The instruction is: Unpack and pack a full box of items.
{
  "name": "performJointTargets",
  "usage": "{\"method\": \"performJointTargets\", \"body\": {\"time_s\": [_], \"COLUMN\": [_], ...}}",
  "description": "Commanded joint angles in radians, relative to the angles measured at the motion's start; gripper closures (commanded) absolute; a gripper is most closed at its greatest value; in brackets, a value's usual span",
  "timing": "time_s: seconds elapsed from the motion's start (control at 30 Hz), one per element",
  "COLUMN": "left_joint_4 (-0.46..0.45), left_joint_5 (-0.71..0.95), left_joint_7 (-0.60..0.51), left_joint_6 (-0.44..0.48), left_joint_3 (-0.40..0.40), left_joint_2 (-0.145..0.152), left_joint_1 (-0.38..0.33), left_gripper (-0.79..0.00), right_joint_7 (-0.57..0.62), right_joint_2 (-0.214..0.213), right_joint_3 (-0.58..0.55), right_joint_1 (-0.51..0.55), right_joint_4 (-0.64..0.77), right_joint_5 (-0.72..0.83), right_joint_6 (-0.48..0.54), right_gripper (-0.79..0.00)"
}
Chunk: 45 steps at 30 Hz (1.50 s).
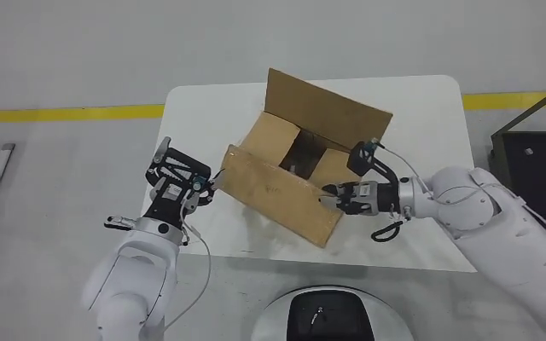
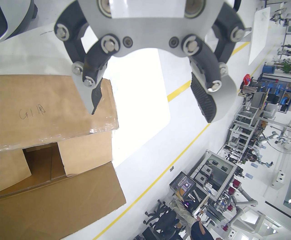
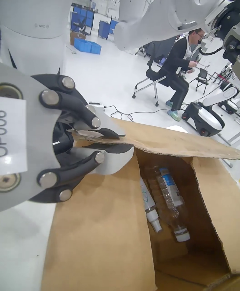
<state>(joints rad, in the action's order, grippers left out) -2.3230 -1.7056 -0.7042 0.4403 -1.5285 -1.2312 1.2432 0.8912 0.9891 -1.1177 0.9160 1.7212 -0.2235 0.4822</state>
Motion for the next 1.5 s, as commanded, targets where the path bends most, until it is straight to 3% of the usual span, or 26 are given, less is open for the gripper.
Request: {"method": "performJointTargets", "body": {"time_s": [0.0,0.5,1.07,1.47], "left_joint_4": [-0.002,-0.027,-0.027,-0.019], "left_joint_5": [0.005,0.112,0.128,0.113], "left_joint_7": [-0.002,-0.036,-0.046,-0.009], "left_joint_6": [-0.004,-0.049,-0.030,-0.023], "left_joint_3": [-0.004,-0.073,-0.064,-0.051], "left_joint_2": [0.001,0.004,0.007,0.010], "left_joint_1": [0.001,-0.084,-0.089,-0.064], "left_gripper": [-0.785,-0.785,-0.785,-0.785], "right_joint_7": [-0.014,-0.014,-0.067,-0.171], "right_joint_2": [-0.003,-0.047,-0.051,-0.067], "right_joint_3": [-0.012,-0.172,-0.189,-0.209], "right_joint_1": [-0.006,-0.011,0.026,0.158], "right_joint_4": [0.013,0.226,0.270,0.426], "right_joint_5": [-0.055,-0.488,-0.547,-0.770], "right_joint_6": [0.016,0.264,0.258,0.317], "right_gripper": [0.000,0.000,0.000,0.000]}}
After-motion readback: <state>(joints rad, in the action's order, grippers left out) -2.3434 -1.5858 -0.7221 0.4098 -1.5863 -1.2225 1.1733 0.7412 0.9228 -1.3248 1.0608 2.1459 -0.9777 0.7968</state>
